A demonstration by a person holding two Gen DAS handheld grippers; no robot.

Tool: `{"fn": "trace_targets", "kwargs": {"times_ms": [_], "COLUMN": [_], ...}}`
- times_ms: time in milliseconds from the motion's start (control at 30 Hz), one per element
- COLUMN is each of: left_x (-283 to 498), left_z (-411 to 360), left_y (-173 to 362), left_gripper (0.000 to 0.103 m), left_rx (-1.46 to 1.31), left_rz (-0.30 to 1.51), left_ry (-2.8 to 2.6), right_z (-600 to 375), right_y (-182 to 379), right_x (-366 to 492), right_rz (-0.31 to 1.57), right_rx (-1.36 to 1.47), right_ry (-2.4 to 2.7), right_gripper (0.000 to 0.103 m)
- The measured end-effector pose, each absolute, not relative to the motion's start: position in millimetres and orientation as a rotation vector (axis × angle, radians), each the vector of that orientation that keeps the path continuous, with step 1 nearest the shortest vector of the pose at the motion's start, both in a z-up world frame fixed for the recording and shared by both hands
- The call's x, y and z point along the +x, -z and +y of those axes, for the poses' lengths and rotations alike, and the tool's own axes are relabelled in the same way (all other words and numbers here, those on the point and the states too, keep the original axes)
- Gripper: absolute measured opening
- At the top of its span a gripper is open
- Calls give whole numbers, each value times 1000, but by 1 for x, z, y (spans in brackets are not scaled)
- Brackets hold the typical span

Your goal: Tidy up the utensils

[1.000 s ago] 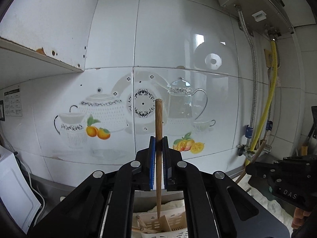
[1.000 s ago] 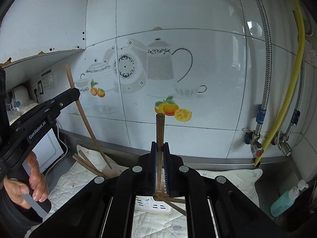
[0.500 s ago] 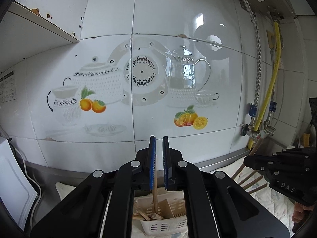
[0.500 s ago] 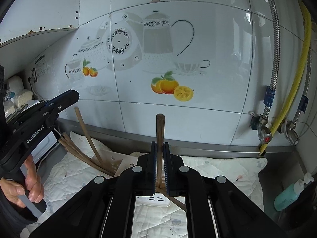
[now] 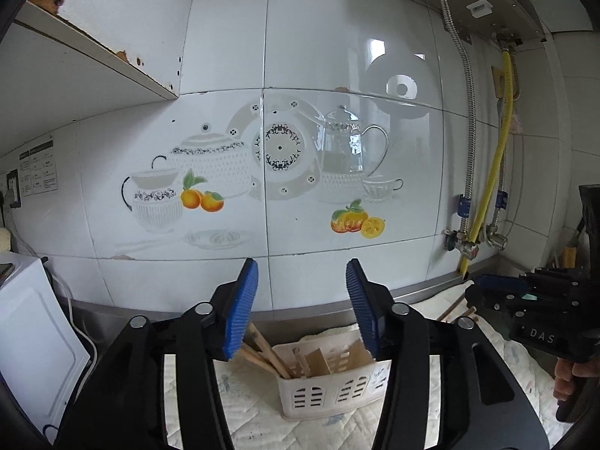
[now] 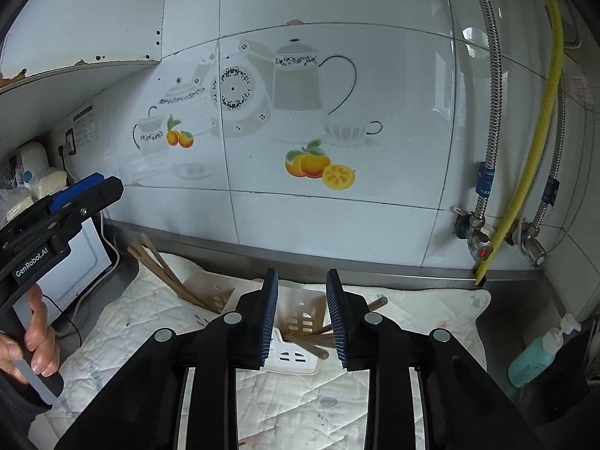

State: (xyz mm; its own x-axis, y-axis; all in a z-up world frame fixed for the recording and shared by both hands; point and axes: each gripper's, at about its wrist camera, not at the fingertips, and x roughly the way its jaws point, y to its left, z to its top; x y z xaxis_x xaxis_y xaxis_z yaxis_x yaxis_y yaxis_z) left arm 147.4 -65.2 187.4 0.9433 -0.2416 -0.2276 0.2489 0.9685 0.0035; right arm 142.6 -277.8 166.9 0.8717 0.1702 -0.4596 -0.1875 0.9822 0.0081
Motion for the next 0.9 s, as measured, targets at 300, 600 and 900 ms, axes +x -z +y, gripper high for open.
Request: {"fn": "trace_targets", "kwargs": {"times_ms": [300,600,900], "left_x": [93,55,33], "left_z": [-38,-23,-14], "left_y": [-165,-136,-104], "left_gripper": [86,98,98], "left_rx": [29,59,66], "left_rz": [265,318,375], "left_ry": [227,222,195], "right_z": [-269,-259,-252], "right_y": [-145,-123,-99], "right_x": [86,41,12], "right_rz": [447,425,421], "right_rx": [-41,-46,-58], "right_ry": [-178,-151,-106], "right_gripper": [46,69,86]}}
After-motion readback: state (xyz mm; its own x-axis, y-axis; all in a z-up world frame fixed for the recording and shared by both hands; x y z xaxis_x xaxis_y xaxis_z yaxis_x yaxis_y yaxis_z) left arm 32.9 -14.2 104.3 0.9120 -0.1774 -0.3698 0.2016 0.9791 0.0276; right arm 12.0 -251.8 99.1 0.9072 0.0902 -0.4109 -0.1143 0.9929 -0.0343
